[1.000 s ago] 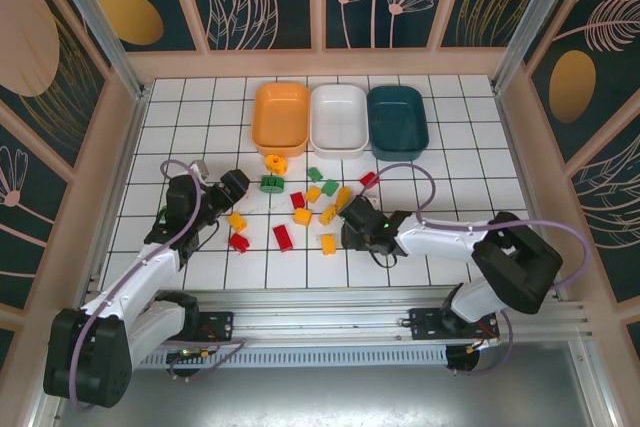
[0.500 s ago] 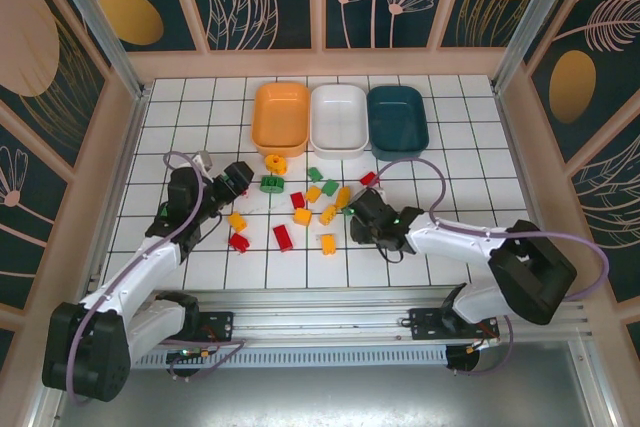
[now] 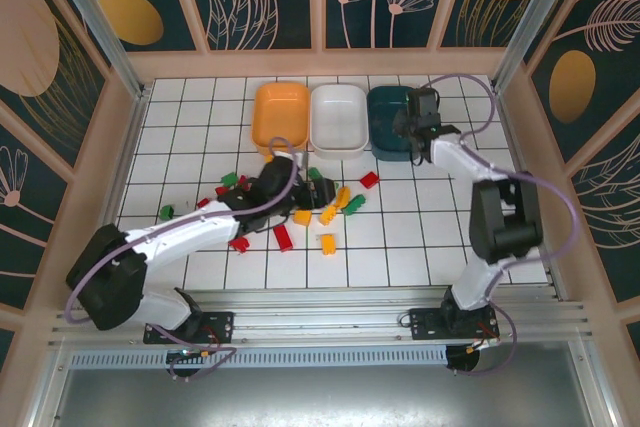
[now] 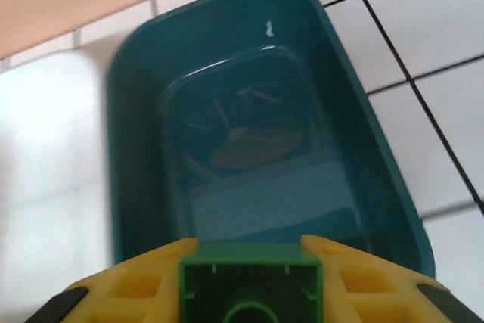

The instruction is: Sort the legos into containers by color

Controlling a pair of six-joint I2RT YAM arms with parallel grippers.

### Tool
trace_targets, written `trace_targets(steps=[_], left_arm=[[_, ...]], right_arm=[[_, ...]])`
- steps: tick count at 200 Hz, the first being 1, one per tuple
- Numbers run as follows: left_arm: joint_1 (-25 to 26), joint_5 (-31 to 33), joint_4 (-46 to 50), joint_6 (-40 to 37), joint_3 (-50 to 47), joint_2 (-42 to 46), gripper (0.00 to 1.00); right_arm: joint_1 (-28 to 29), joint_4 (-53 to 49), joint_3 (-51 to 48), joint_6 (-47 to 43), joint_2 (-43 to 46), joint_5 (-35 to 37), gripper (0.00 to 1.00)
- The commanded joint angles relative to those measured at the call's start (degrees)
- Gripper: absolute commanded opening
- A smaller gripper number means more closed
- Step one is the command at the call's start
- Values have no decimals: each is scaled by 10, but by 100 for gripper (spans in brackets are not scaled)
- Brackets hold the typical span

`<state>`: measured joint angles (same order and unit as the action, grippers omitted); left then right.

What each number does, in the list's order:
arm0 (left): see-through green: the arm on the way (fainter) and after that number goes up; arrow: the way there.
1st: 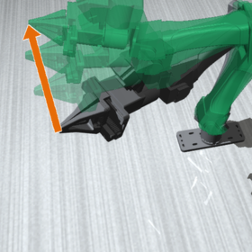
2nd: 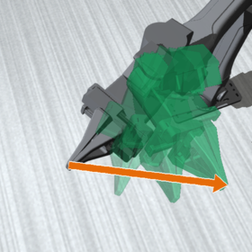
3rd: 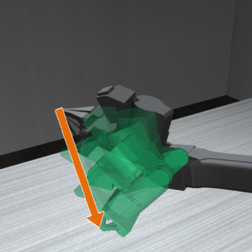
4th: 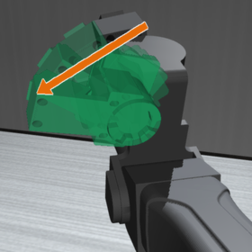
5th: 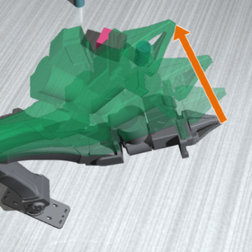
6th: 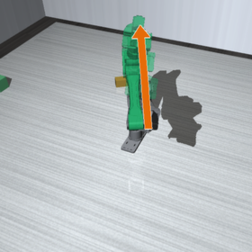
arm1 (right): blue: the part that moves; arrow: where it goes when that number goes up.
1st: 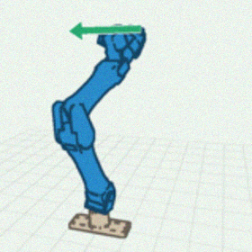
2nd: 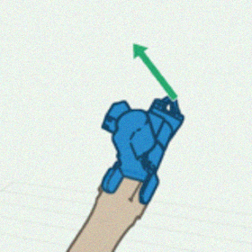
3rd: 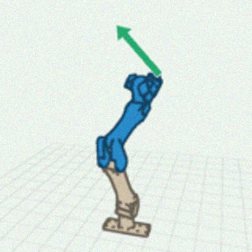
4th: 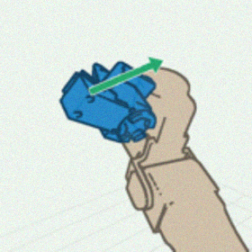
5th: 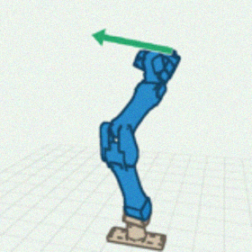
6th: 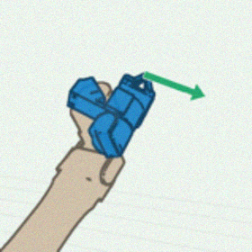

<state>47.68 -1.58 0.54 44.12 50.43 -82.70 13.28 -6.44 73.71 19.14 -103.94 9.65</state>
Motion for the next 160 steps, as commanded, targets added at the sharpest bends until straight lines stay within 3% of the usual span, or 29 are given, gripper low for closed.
trace_targets(steps=[1,27,42,68,88,160], left_arm=[[35,50,64,-2,23,-35,77],[65,57,79,21,20,-61,77],[80,65,102,26,30,-80,77],[99,73,90,47,16,-92,74],[103,70,79,61,1,-96,73],[131,94,119,64,15,-122,71]], right_arm=[[-15,-32,85,-47,-81,-30,26],[-31,-70,176,-59,-145,-44,30],[-32,-91,211,-67,-162,-42,42],[-30,-105,223,-65,-155,-32,51],[-26,-104,213,-63,-136,-18,58],[16,-12,17,-30,51,-10,60]])
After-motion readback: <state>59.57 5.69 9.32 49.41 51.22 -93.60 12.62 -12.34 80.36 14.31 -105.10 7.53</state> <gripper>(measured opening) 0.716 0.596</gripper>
